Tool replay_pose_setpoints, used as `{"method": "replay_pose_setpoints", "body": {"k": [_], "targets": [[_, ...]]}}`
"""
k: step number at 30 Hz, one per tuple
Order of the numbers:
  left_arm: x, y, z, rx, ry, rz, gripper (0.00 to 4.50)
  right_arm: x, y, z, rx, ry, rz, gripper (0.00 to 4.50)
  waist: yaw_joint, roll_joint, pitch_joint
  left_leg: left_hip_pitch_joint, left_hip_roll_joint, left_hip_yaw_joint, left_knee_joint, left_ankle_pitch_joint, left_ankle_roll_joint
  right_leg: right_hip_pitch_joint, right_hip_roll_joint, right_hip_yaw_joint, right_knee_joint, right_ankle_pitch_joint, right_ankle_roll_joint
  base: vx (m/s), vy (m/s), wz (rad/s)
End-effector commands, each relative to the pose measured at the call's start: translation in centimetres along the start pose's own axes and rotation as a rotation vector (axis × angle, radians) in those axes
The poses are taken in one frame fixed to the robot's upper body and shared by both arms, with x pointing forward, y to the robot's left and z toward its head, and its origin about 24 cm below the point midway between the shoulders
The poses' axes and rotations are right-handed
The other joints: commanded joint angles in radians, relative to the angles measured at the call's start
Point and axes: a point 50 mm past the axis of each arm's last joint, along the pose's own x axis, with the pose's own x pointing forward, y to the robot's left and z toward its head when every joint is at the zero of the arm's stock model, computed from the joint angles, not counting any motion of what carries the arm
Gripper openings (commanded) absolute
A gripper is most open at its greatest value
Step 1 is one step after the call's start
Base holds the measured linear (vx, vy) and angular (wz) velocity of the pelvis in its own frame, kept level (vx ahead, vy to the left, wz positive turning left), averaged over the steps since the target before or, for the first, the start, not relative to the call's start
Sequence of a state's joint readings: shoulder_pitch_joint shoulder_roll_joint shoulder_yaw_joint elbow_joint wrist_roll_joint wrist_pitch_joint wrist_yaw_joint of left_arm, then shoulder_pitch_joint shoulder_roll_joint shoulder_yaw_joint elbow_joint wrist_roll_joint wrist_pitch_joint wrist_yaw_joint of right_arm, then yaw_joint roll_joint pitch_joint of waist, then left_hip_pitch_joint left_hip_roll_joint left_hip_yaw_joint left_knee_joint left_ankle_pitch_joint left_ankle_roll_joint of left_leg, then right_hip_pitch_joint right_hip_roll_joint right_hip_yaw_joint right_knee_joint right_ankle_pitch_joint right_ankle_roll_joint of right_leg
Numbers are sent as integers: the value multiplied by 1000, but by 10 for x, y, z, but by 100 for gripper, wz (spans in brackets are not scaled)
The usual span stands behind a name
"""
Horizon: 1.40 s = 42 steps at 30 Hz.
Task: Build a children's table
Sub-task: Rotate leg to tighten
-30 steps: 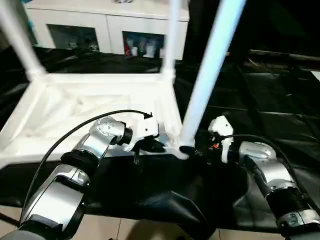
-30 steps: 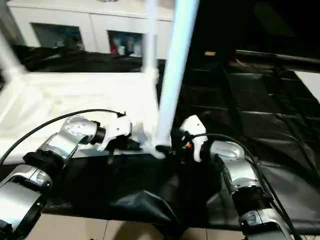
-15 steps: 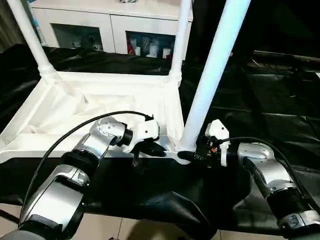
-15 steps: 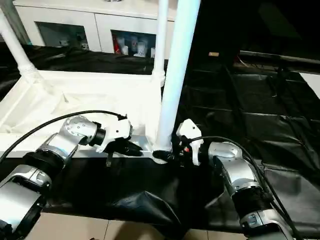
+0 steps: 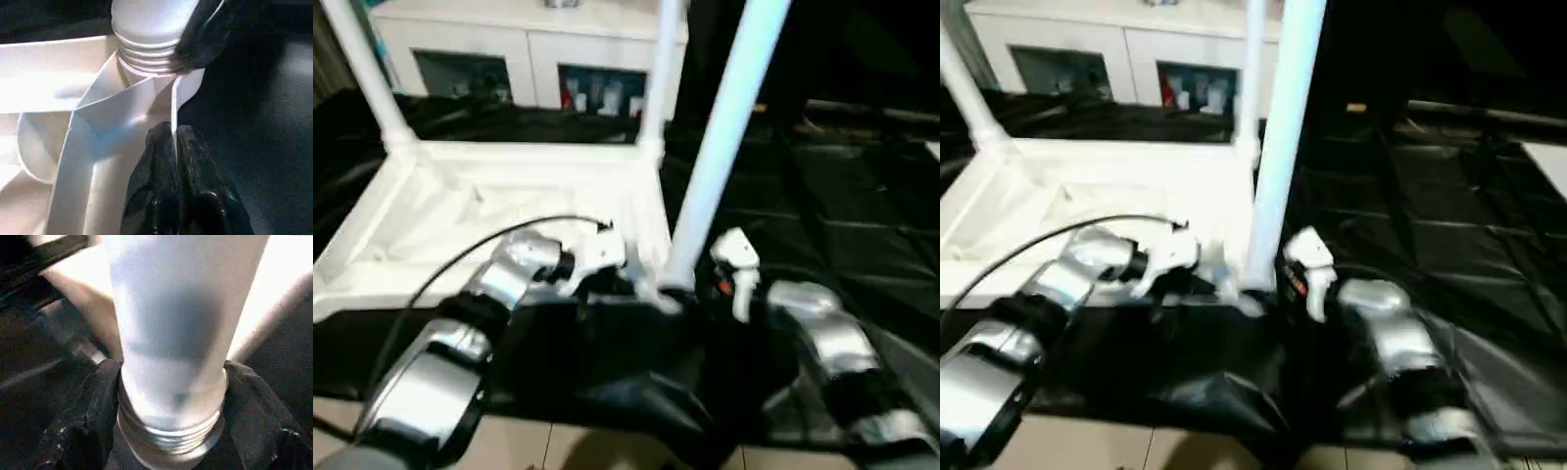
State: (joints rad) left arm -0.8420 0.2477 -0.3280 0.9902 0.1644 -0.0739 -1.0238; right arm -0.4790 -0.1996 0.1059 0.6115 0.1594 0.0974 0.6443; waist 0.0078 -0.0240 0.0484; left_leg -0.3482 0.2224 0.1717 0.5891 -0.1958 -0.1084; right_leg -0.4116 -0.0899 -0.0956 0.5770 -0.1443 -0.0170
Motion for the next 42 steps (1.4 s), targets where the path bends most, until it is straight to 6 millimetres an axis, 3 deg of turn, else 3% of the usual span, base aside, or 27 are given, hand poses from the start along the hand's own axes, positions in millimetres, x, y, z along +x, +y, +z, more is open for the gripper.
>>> {"method": "replay_pose_setpoints", "body": {"k": [1,2,6,13,16,19,21,22,25,26,31,34,39,40,42], "targets": [[9,0,-3,-56,40,65,0,-9,-27,-20,96,88,-330,272,-10,7,-51,6,-7,1,-69,-328,14,40,-41,25,-100,-592,-102,0,0,0],[13,1,-1,-78,50,104,0,-6,-29,-22,152,96,-427,272,-19,8,-52,-2,-8,-4,-70,-330,15,45,-40,22,-100,-595,-89,0,0,0],[24,2,5,-125,75,169,0,11,-19,-15,180,54,-517,272,-36,9,-54,-2,-10,-3,-68,-345,35,41,-39,19,-107,-563,-98,0,0,0],[28,-1,8,-98,76,149,0,27,1,2,168,-68,-331,272,-35,8,-54,-4,-9,0,-71,-350,67,42,-38,21,-104,-511,-123,0,0,0],[26,-2,5,-93,82,133,0,22,0,9,132,-120,-268,342,-31,7,-58,-7,-4,2,-73,-316,76,47,-39,28,-94,-435,-153,0,0,0],[25,-2,4,-84,82,115,0,16,-2,11,98,-126,-222,348,-30,4,-57,-12,-3,3,-74,-294,88,52,-38,31,-85,-382,-179,0,0,0],[24,-3,3,-73,83,91,0,11,-4,11,71,-109,-158,384,-26,5,-57,-12,-3,5,-71,-278,93,53,-39,33,-83,-368,-191,0,0,0],[21,-8,-1,-43,85,8,0,1,-5,10,8,-46,-28,388,-24,5,-55,-12,-3,6,-71,-278,100,53,-38,33,-84,-371,-192,0,0,0],[17,-12,-5,-18,81,-66,0,-16,-6,10,-70,7,136,388,-17,7,-56,-13,0,8,-70,-259,121,59,-39,37,-81,-336,-196,0,0,0],[15,-13,-7,-20,87,-86,0,-21,-6,10,-97,18,179,388,-19,6,-56,-18,0,7,-70,-248,121,61,-40,37,-78,-327,-202,0,0,0],[5,-25,-11,56,63,-286,0,-40,-10,11,-180,68,284,388,-13,8,-60,-14,4,6,-71,-226,116,62,-41,38,-73,-300,-223,0,0,0],[0,-26,-11,71,56,-333,0,-43,-9,11,-188,74,311,388,-8,12,-58,-7,8,9,-74,-237,107,56,-40,41,-72,-291,-238,0,0,0],[-6,-26,-10,88,40,-350,0,-44,-4,9,-196,100,373,388,-3,13,-58,-6,9,10,-76,-240,91,58,-39,42,-65,-266,-241,0,0,0],[-7,-26,-11,90,40,-349,0,-44,-2,8,-198,108,388,388,-4,1,-61,-7,9,11,-74,-237,93,60,-39,42,-65,-266,-239,0,0,0],[-8,-25,-11,90,41,-348,0,-44,-2,8,-196,109,394,370,-2,7,-59,-11,8,9,-74,-225,93,61,-42,43,-64,-273,-234,0,0,0]]}}
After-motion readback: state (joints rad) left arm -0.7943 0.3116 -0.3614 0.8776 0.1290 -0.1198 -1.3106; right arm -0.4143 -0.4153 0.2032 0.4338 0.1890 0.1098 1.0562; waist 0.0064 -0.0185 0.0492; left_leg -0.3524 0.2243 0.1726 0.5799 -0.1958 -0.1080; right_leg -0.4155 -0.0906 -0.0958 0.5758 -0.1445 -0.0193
